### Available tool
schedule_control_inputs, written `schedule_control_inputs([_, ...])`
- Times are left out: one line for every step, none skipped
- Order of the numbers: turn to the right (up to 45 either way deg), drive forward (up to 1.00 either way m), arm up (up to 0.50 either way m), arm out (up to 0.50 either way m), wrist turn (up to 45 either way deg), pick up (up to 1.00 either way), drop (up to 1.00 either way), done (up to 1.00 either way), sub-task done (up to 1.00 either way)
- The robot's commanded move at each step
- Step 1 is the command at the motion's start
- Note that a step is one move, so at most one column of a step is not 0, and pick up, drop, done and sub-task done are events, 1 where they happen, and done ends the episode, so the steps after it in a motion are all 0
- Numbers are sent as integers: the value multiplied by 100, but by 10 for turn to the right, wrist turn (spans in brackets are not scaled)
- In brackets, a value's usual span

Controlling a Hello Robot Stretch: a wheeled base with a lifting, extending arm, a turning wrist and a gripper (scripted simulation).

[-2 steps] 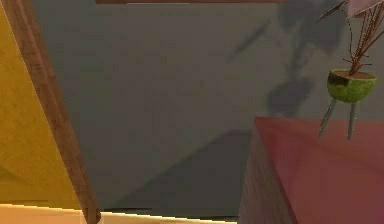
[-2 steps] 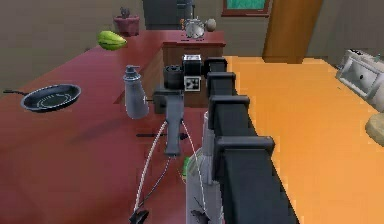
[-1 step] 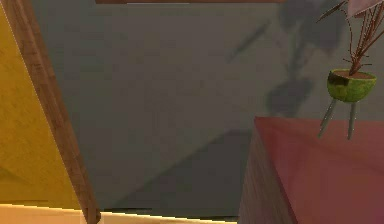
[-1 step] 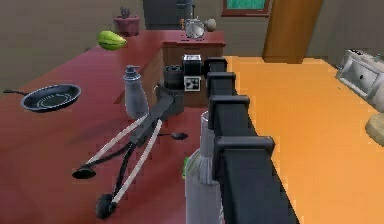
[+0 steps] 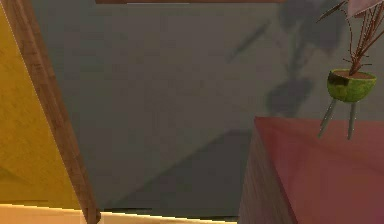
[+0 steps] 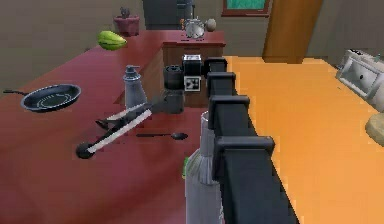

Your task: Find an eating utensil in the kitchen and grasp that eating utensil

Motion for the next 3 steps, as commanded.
schedule_control_inputs([0, 0, 0, 0, 450, 0, 0, 0, 0])
schedule_control_inputs([0, 0, 0, 0, 450, 0, 0, 0, 0])
schedule_control_inputs([0, 0, -16, 0, 0, 0, 0, 0, 0])
